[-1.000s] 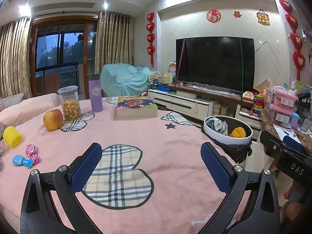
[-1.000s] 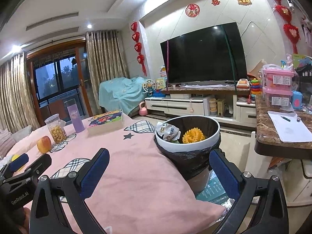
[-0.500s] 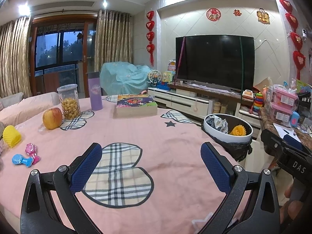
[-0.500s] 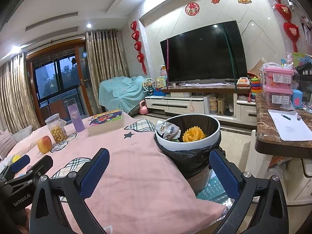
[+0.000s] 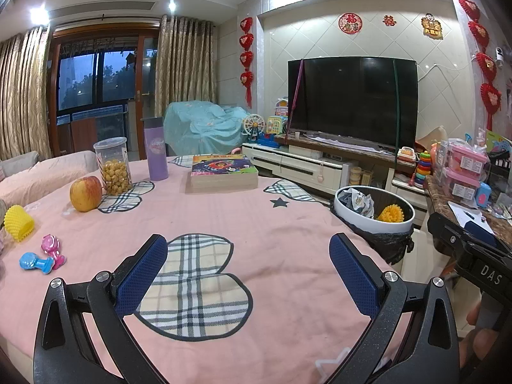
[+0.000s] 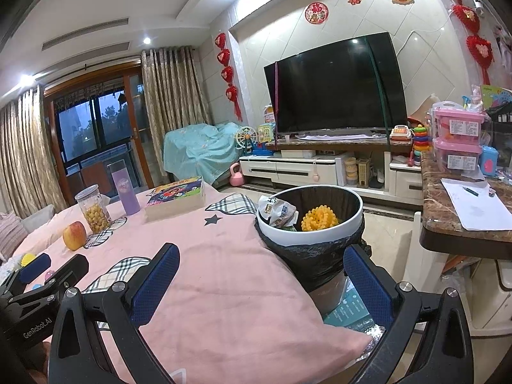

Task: Collect trash

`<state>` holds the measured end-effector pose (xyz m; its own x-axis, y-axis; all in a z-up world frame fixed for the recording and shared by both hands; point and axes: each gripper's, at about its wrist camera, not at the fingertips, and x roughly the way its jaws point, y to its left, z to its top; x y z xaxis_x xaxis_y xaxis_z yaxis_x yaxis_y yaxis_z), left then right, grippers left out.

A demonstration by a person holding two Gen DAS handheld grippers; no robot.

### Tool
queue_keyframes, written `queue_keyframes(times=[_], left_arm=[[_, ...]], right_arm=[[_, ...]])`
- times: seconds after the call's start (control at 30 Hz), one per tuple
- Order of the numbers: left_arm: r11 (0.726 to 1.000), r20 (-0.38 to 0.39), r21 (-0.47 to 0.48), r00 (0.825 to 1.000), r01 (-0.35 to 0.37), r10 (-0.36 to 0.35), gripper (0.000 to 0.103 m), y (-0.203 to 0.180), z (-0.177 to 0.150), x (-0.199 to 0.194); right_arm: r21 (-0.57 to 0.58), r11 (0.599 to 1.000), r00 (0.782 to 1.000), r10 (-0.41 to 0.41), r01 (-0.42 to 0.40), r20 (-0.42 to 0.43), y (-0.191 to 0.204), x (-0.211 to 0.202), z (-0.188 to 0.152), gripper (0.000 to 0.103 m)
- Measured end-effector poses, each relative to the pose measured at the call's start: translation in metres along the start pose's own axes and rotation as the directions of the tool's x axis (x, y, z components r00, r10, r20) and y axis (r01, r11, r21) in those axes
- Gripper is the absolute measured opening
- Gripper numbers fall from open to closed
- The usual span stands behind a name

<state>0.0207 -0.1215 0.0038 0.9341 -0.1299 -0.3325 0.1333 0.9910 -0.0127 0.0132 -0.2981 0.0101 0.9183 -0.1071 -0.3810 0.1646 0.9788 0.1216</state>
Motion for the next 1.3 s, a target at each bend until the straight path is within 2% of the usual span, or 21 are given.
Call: queue_keyframes(times=[1.3], left_arm=[[1.000,-0.004,0.008,1.000,0.007,-0.007,0.103,-0.0014,-0.0039,0.0024]], right_arm=[[0.010,1.000,1.000,0.018,-0.017,-0.012,0.0080,-0.0024,-0.0033,0.103]])
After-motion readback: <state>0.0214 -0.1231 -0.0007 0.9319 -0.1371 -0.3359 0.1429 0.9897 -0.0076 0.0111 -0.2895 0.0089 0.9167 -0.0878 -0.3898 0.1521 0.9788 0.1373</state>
